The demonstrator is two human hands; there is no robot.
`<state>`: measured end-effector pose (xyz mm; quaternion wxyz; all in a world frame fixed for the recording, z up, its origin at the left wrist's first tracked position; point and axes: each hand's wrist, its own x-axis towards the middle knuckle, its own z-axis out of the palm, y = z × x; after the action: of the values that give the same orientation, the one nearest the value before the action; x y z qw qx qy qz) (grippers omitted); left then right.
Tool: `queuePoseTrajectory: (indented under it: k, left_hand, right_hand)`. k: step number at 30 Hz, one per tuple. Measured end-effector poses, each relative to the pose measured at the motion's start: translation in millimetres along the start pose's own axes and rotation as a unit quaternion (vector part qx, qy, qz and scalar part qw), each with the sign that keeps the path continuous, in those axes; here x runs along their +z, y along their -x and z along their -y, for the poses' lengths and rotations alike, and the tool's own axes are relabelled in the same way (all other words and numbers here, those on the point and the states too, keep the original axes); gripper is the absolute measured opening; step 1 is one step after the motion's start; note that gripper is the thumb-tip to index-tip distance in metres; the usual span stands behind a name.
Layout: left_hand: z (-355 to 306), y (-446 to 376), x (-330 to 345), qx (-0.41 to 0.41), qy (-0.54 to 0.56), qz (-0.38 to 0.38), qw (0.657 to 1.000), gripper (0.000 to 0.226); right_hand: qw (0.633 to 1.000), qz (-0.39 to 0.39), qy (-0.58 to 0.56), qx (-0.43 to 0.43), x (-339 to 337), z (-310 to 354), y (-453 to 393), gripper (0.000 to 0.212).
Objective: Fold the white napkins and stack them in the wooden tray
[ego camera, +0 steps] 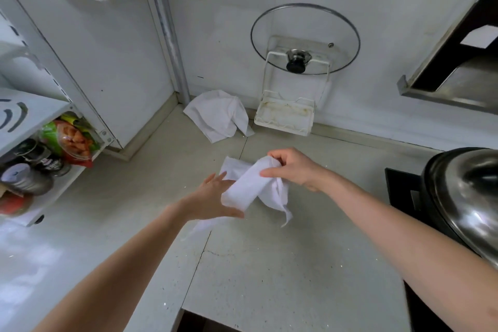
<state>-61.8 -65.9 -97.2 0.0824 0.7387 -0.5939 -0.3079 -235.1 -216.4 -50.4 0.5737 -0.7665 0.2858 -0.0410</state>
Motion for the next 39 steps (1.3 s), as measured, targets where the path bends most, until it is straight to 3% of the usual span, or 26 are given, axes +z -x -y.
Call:
queuePoseTrajectory:
  k: [2, 4, 6, 8, 10, 11, 12, 14, 16, 18, 20, 22, 23, 24, 26, 27, 29, 34, 37, 39]
  left_hand:
    - [-3, 3, -7, -0.020, 0.099, -0.043, 0.994, 0.030]
    - [-6, 9, -21, -0.038, 0.147, -0.058, 0.987, 0.027]
    - [-6, 17, -36, -0.058, 0.134, 0.002, 0.989, 0.028]
    - [-7, 26, -48, -0.076, 0.056, 0.112, 0.989, 0.030]
    - [-11, 31, -56, -0.088, -0.031, 0.194, 0.977, 0.028]
    - [-12, 29, -59, -0.093, -0.070, 0.194, 0.974, 0.028]
    - [-14, 25, -64, -0.096, -0.102, 0.162, 0.977, 0.027]
    - [-18, 11, -78, -0.120, -0.142, -0.003, 0.983, 0.022]
    - [-29, 4, -97, -0.144, -0.149, -0.199, 0.958, 0.022]
    - [-38, 6, -118, -0.074, -0.177, -0.363, 0.912, 0.031]
    - [-33, 13, -135, 0.074, -0.232, -0.496, 0.833, 0.044]
    - [-19, 19, -137, 0.188, -0.292, -0.523, 0.778, 0.049]
    - [-10, 23, -133, 0.206, -0.319, -0.493, 0.783, 0.047]
    - [-3, 26, -126, 0.205, -0.341, -0.433, 0.809, 0.046]
    - [8, 33, -102, 0.144, -0.354, -0.228, 0.896, 0.048]
    - [13, 34, -88, 0.092, -0.355, -0.115, 0.923, 0.046]
    - [19, 34, -60, 0.032, -0.346, 0.030, 0.937, 0.042]
    - [32, 33, -6, -0.045, -0.234, 0.169, 0.956, 0.035]
    - [28, 41, 12, -0.080, -0.176, 0.271, 0.943, 0.030]
    - [24, 45, 21, -0.099, -0.175, 0.325, 0.924, 0.042]
  right_hand:
    - [0.999, -0.014, -0.042, -0.012, -8, 14, 4, 0.023]
    - [0.999, 0.017, -0.040, -0.012, -17, 26, 9, 0.024]
    - [0.993, 0.111, 0.010, 0.031, -26, 32, 15, 0.018]
    - [0.967, 0.211, 0.103, 0.103, -29, 34, 21, 0.014]
    - [0.936, 0.244, 0.210, 0.143, -25, 30, 20, 0.012]
    - [0.927, 0.222, 0.268, 0.139, -20, 28, 16, 0.011]
    - [0.925, 0.172, 0.318, 0.122, -16, 24, 10, 0.016]
    - [0.933, 0.006, 0.355, 0.059, -10, 21, -6, 0.030]
    - [0.925, -0.196, 0.326, 0.000, -7, 29, -15, 0.027]
    - [0.898, -0.325, 0.292, -0.050, -10, 46, -18, 0.025]
    - [0.882, -0.358, 0.286, -0.108, -16, 62, -16, 0.034]
    - [0.887, -0.299, 0.328, -0.128, -20, 68, -12, 0.045]
    - [0.894, -0.224, 0.371, -0.115, -21, 66, -10, 0.054]
    - [0.896, -0.123, 0.417, -0.090, -20, 60, -6, 0.063]
    - [0.876, 0.074, 0.476, -0.010, -11, 44, 3, 0.072]
    - [0.864, 0.136, 0.484, 0.029, -4, 35, 7, 0.070]
    - [0.839, 0.192, 0.503, 0.077, 12, 17, 12, 0.065]
    - [0.811, 0.265, 0.503, 0.138, 49, -14, 19, 0.057]
    - [0.774, 0.328, 0.504, 0.201, 62, -30, 23, 0.043]
    - [0.758, 0.361, 0.485, 0.244, 67, -38, 26, 0.040]
